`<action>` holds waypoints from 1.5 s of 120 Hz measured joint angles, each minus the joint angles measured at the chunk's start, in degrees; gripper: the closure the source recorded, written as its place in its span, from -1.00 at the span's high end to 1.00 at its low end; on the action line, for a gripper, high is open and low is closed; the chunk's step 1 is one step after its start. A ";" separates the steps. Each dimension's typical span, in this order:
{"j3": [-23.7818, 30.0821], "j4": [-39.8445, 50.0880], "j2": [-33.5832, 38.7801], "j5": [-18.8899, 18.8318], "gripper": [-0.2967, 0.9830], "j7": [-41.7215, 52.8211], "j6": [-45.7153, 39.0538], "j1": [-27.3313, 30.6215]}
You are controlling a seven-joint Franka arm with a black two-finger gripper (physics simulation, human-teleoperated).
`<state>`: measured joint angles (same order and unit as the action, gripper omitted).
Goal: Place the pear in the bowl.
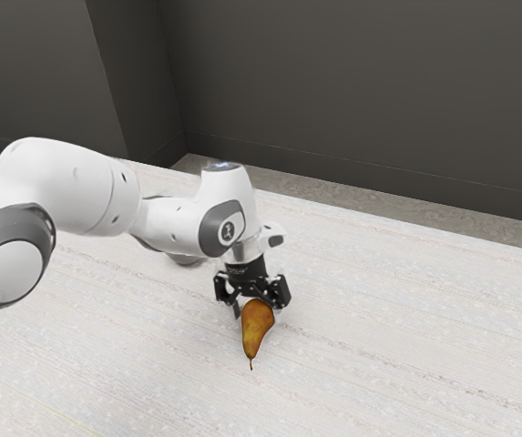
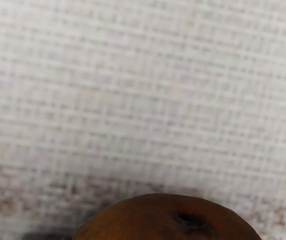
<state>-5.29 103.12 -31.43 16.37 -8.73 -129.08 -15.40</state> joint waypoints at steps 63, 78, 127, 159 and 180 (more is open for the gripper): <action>0.01 1.63 2.21 -0.23 0.08 -6.35 0.35 -0.78; 0.02 2.54 5.33 -0.23 0.09 -7.42 1.41 -0.49; 0.12 -9.69 8.50 7.45 0.02 -9.72 5.36 15.96; 1.89 -10.37 1.72 38.95 0.02 -10.53 6.11 29.63; 8.19 -15.96 -5.91 55.76 0.02 -10.92 7.37 37.07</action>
<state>2.90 87.16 -37.33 72.13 -19.65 -121.71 21.67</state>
